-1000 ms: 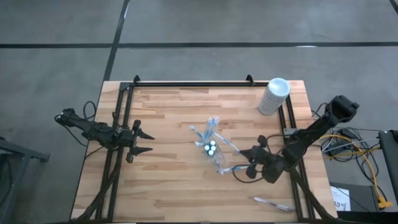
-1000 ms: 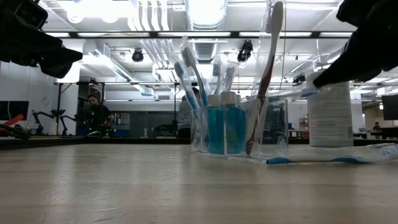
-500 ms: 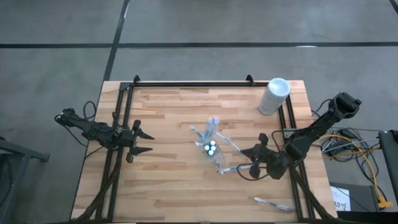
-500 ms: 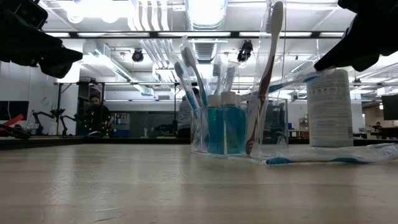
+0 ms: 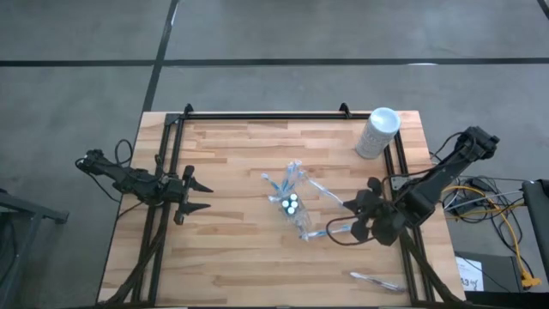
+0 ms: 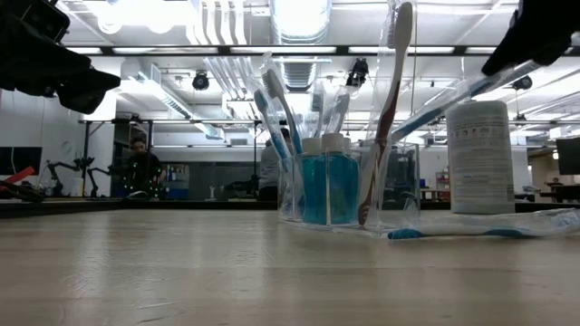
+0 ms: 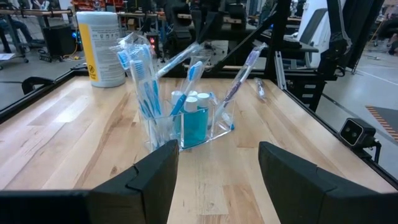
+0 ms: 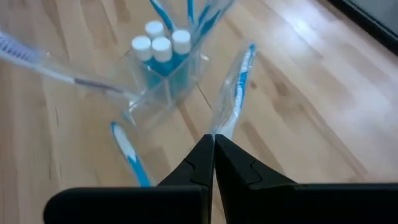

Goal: Pick & Place toothbrushing station
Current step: Put the blue toothbrush into the left section of the transparent organizer

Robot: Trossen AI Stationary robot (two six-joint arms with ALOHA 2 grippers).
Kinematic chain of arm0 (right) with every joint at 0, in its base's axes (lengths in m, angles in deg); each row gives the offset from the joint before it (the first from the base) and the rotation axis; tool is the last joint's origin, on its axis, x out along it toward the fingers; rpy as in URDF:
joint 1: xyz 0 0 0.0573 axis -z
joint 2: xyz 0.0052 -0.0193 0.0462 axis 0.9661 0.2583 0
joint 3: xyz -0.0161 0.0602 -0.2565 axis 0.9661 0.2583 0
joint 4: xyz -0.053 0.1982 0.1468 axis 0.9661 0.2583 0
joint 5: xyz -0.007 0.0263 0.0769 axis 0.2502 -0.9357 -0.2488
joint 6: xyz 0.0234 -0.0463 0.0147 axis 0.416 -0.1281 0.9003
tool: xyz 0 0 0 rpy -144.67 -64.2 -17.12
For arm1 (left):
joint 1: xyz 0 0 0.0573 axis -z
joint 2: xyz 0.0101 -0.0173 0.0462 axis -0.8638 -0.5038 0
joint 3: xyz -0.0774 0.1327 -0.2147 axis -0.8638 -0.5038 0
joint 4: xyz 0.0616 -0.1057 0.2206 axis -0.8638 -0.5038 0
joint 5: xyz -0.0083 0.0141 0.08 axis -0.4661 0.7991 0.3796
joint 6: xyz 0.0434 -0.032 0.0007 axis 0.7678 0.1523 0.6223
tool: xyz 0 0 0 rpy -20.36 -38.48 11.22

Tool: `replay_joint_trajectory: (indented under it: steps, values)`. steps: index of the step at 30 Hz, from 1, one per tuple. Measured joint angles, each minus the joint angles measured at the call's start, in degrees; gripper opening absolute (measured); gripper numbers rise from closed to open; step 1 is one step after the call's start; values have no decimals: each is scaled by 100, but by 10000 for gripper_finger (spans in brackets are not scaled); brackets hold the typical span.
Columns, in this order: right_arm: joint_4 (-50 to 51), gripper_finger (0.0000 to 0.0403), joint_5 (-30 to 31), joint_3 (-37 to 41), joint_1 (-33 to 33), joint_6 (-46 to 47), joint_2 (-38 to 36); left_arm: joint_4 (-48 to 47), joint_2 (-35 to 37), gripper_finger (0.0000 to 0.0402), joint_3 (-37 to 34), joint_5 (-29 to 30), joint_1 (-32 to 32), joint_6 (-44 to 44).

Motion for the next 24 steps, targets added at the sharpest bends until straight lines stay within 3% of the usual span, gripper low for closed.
replay_joint_trajectory:
  steps: [7, 12, 18, 24]
  values:
    - [1215, 8, -898, -1146, 85, 152, 233, 0, 2, 227, 1, 0, -1, -2]
    - [1758, 8, -1226, -1952, 402, -10, 205, 0, 1, 227, 0, 0, 0, -2]
    - [1957, 8, -2457, -2592, 1386, -440, 207, 0, 2, 227, 0, 0, -2, 0]
    - [1930, 8, -3234, -2924, 2277, -962, 213, -2, 0, 227, 0, 0, 0, 0]
